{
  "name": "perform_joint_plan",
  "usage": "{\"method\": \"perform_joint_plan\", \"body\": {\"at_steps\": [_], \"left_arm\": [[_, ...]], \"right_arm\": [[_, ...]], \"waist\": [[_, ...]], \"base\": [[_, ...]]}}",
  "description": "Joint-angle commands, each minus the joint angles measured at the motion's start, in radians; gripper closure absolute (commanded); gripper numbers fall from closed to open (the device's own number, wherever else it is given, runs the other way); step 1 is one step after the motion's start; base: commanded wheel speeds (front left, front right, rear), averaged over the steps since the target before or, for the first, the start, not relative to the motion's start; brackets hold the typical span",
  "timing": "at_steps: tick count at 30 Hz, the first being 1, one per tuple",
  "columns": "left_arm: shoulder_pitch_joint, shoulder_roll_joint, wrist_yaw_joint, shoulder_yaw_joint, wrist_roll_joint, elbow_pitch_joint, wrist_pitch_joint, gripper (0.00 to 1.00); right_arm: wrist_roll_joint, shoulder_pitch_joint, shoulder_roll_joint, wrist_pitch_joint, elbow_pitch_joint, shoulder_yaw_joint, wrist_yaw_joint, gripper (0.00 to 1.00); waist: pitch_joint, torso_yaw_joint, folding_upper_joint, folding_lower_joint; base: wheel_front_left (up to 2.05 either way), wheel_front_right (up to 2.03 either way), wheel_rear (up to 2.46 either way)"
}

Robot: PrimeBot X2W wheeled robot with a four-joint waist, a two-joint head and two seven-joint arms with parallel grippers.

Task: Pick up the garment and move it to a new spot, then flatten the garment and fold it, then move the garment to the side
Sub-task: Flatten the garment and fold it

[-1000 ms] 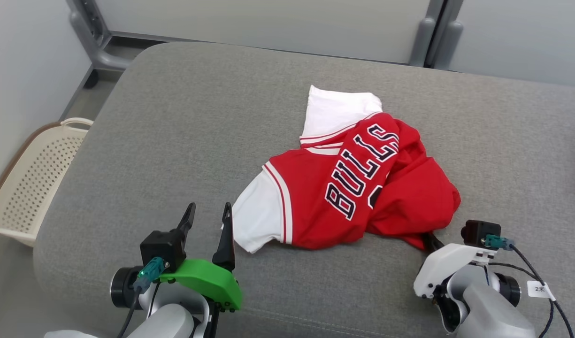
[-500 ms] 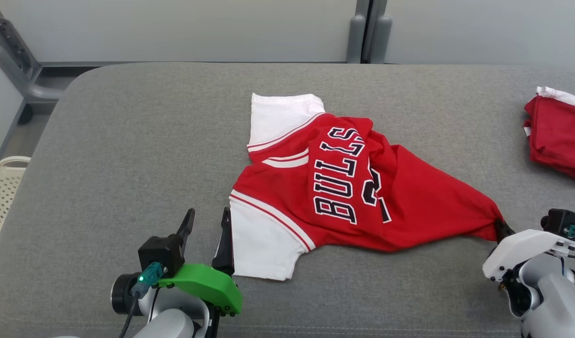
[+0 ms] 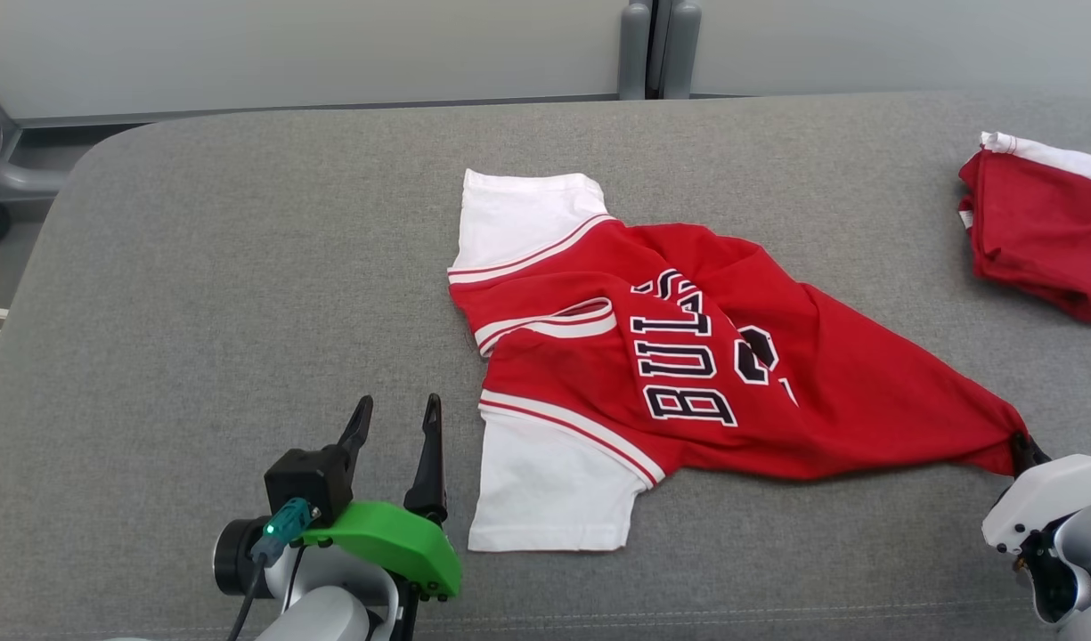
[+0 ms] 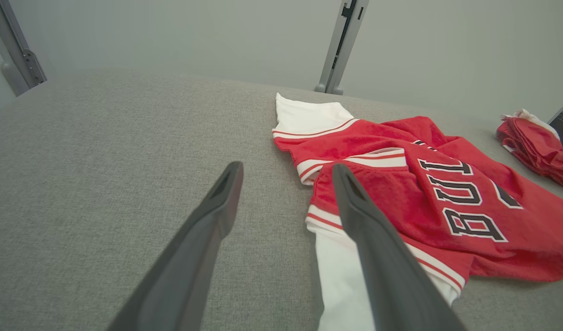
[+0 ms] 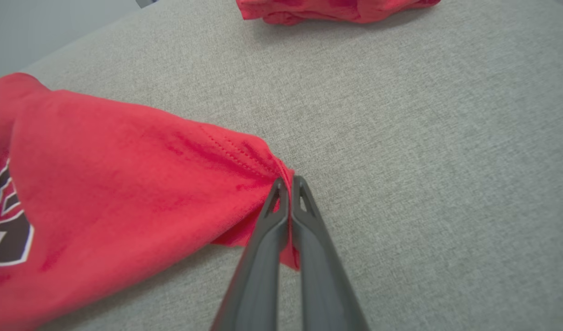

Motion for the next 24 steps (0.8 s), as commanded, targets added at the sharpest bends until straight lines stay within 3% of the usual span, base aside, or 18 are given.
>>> {"method": "perform_joint_plan", "body": {"at_steps": [1,6,7,8,9,10,24], "left_arm": [[0.009,0.006,-0.003,0.001,0.007,0.003,0.000,0.00],[0.006,0.009,-0.005,-0.003,0.008,0.005,0.000,0.00],[0.007,0.009,-0.004,-0.004,0.009,0.005,0.000,0.00],[0.008,0.010,-0.003,-0.004,0.008,0.005,0.000,0.00],[0.010,0.010,-0.002,-0.004,0.008,0.005,0.000,0.00],[0.014,0.011,-0.002,-0.005,0.006,0.004,0.000,0.00],[0.064,0.024,0.008,-0.015,-0.003,-0.024,0.003,0.00]], "right_arm": [[-0.008,0.012,-0.001,0.000,-0.003,-0.008,-0.002,1.00],[-0.044,0.019,0.004,0.008,-0.008,0.001,-0.002,1.00],[-0.048,0.019,0.005,0.008,-0.010,0.003,-0.002,0.83],[-0.055,0.019,0.006,0.005,-0.013,0.007,-0.002,0.51],[-0.062,0.023,0.005,-0.001,-0.016,0.011,-0.002,0.09],[-0.069,0.028,0.002,-0.007,-0.020,0.015,-0.002,0.00],[-0.127,0.143,-0.015,-0.023,-0.133,-0.006,-0.002,0.00]], "waist": [[0.003,-0.001,-0.0001,0.0000],[0.006,-0.004,-0.0001,0.0000],[0.005,-0.005,-0.0001,0.0000],[0.004,-0.006,-0.0001,0.0000],[0.002,-0.008,-0.0001,0.0000],[-0.001,-0.010,-0.0001,0.0000],[-0.036,-0.068,-0.0001,0.0000]], "base": [[0.00,0.00,0.00],[0.00,0.00,0.00],[0.00,0.00,0.00],[0.00,0.00,0.00],[0.00,0.00,0.00],[0.00,0.00,0.00],[0.00,0.00,0.00]]}}
